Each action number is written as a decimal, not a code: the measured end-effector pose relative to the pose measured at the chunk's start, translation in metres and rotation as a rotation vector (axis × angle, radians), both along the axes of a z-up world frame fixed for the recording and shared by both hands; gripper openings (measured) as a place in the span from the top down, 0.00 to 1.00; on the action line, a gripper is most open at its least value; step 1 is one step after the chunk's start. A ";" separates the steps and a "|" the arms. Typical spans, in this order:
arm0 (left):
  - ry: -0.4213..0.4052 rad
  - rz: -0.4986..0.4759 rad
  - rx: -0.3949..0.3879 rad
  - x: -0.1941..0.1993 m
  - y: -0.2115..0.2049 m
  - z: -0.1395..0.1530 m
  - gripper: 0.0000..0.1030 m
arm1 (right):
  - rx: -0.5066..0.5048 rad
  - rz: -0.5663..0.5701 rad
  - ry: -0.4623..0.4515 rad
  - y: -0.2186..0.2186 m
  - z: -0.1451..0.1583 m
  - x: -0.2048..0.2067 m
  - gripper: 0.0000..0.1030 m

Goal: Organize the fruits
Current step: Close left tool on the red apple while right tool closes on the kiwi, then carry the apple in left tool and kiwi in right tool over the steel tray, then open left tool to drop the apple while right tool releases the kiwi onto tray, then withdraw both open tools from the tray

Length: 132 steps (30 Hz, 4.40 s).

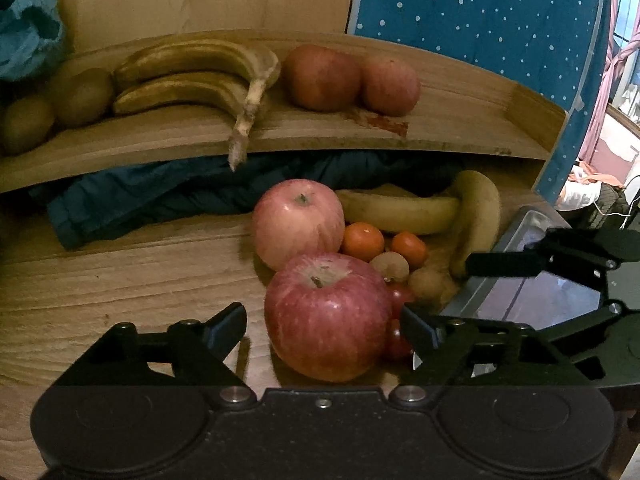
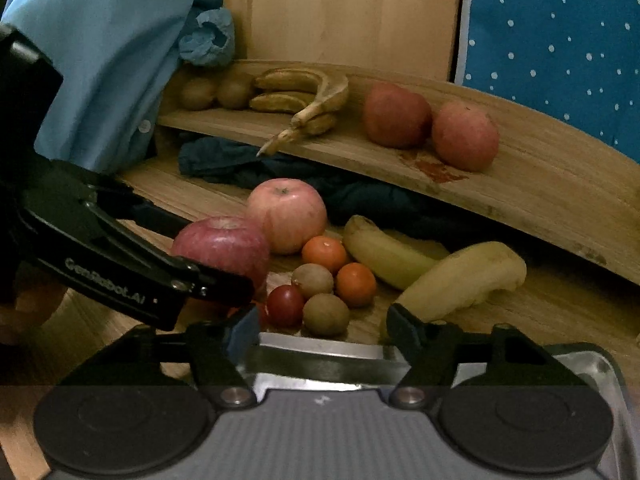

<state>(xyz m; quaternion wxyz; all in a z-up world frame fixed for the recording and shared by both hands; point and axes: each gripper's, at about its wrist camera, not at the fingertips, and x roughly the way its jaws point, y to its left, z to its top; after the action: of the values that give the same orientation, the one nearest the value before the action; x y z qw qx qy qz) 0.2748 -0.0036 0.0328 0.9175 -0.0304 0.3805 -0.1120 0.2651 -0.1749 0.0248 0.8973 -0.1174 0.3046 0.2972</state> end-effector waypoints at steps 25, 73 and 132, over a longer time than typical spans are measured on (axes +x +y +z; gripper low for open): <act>-0.009 -0.002 -0.045 0.002 0.005 -0.002 0.33 | 0.013 -0.042 0.036 0.011 -0.016 0.020 0.68; -0.002 -0.231 -0.021 -0.015 -0.138 -0.005 0.33 | 0.110 -0.401 -0.055 -0.141 -0.031 -0.033 0.68; -0.133 -0.095 -0.014 -0.208 -0.004 -0.012 0.01 | 0.149 -0.613 -0.103 -0.054 -0.028 -0.251 0.00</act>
<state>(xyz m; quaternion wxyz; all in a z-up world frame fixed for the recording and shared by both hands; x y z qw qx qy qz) 0.0666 -0.0071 0.0213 0.9341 -0.0110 0.3189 -0.1599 0.0140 -0.2288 -0.0032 0.9653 0.0310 0.2576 0.0284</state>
